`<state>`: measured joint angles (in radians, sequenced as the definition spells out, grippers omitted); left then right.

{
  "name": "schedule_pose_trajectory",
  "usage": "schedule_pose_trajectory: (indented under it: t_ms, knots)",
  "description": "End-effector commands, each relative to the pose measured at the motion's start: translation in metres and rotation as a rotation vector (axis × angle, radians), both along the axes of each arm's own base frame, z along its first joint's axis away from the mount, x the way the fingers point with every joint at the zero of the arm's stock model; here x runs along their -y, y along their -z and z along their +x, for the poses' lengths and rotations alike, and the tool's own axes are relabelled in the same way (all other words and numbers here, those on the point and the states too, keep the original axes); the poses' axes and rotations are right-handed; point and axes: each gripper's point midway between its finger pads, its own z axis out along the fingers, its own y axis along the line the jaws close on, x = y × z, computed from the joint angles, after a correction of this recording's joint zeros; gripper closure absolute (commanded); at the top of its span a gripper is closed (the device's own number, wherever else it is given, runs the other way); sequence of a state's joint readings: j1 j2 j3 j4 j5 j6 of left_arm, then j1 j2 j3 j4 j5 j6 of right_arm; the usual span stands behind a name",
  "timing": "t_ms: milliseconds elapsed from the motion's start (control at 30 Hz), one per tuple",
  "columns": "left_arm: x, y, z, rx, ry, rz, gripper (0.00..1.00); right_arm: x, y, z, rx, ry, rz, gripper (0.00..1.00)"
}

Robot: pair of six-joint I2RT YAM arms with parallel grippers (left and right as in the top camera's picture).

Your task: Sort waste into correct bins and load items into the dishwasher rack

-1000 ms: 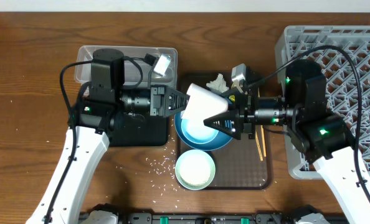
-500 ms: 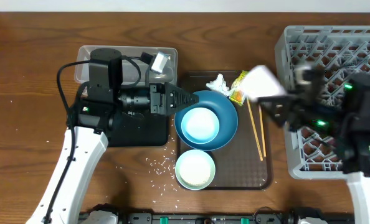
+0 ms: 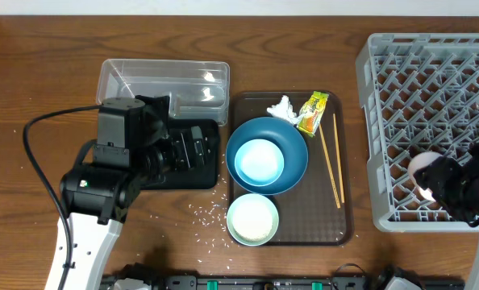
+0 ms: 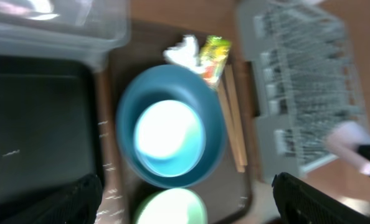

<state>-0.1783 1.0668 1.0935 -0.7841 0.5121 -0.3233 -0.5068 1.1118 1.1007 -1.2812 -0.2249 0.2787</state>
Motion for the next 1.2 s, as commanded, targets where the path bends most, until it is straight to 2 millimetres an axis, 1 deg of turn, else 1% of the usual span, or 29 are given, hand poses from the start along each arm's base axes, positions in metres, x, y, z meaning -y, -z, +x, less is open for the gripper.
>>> schedule_pose_trajectory:
  t_ms: [0,33,133,267,300,333,400,467,567,667,733,800,833,867,933,1000,1067,1167]
  knots:
    - [-0.017,0.006,0.005,0.030,-0.033,0.112,0.10,0.003,0.010,-0.005,-0.075,0.009,0.027,0.50]
    - [-0.017,0.006,0.005,0.027,-0.032,0.114,0.10,0.000,0.015,-0.007,-0.110,-0.009,0.052,0.50]
    - [-0.017,0.006,0.005,0.027,-0.032,0.113,0.10,-0.001,0.028,-0.013,-0.195,-0.027,0.086,0.50]
    - [-0.017,0.007,0.005,0.026,-0.032,0.114,0.10,-0.004,0.041,-0.017,-0.280,-0.049,0.135,0.48]
    - [-0.017,0.007,0.005,0.026,-0.032,0.114,0.10,-0.004,0.045,-0.018,-0.298,-0.058,0.145,0.46]
    - [-0.017,0.007,0.005,0.026,-0.032,0.114,0.10,-0.004,0.047,-0.017,-0.308,-0.058,0.149,0.39]
    - [-0.017,0.007,0.005,0.026,-0.032,0.113,0.10,-0.004,0.050,-0.013,-0.305,-0.058,0.162,0.30]
    - [-0.017,0.007,0.005,0.026,-0.032,0.113,0.10,-0.007,0.048,-0.003,-0.255,-0.068,0.183,0.29]
    - [-0.017,0.007,0.005,0.026,-0.032,0.114,0.10,-0.021,0.033,0.018,-0.123,-0.150,0.218,0.26]
    - [-0.017,0.007,0.005,0.027,-0.032,0.114,0.10,-0.039,0.008,0.037,0.025,-0.272,0.185,0.25]
    - [-0.017,0.007,0.005,0.026,-0.032,0.114,0.10,-0.054,-0.009,0.046,0.114,-0.373,0.143,0.28]
    - [-0.017,0.007,0.005,0.027,-0.032,0.114,0.10,-0.077,-0.025,0.053,0.201,-0.484,0.110,0.30]
    - [-0.018,0.007,0.005,0.027,-0.033,0.115,0.10,-0.088,-0.029,0.055,0.228,-0.528,0.099,0.30]
    - [-0.020,0.007,0.005,0.030,-0.043,0.126,0.10,-0.103,-0.035,0.056,0.257,-0.593,0.090,0.33]
    - [-0.026,0.008,0.005,0.032,-0.067,0.154,0.10,-0.127,-0.039,0.057,0.284,-0.676,0.089,0.36]
    - [-0.038,0.009,0.004,0.036,-0.111,0.205,0.10,-0.152,-0.039,0.060,0.292,-0.739,0.083,0.42]
    - [-0.050,0.008,0.002,0.045,-0.159,0.258,0.10,-0.173,-0.035,0.066,0.292,-0.789,0.050,0.47]
    - [-0.063,0.005,-0.002,0.058,-0.207,0.308,0.10,-0.201,-0.024,0.078,0.295,-0.856,-0.002,0.47]
